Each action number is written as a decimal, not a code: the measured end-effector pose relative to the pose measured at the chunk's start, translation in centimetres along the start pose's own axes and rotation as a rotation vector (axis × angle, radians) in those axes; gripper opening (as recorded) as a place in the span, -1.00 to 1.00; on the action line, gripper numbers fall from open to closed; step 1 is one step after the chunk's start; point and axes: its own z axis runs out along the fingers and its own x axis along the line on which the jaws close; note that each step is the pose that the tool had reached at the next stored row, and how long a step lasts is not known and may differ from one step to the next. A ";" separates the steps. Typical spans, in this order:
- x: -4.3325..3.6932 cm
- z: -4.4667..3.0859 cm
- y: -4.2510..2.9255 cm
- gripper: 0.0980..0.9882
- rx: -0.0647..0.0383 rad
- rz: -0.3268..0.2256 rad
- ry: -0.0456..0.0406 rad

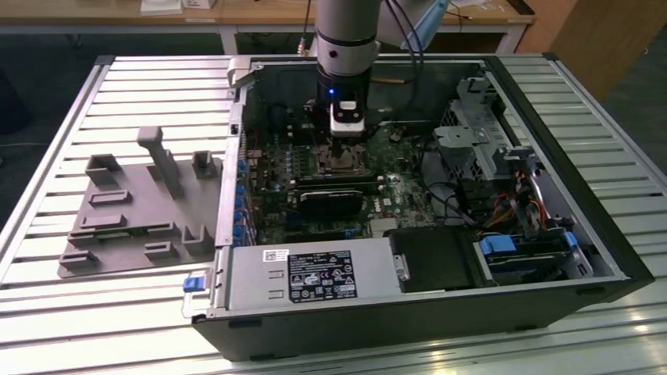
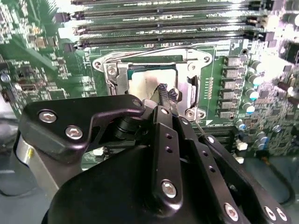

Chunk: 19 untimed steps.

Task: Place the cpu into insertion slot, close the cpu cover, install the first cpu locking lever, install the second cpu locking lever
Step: 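Close the cpu cover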

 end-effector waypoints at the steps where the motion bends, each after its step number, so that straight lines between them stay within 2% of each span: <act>1: 0.00 0.00 0.00 -0.99 0.000 -0.014 0.0000; 13: -0.01 0.00 -0.03 -0.99 -0.005 -0.161 -0.0029; 19: -0.02 0.01 -0.03 -0.99 -0.007 -0.266 -0.0024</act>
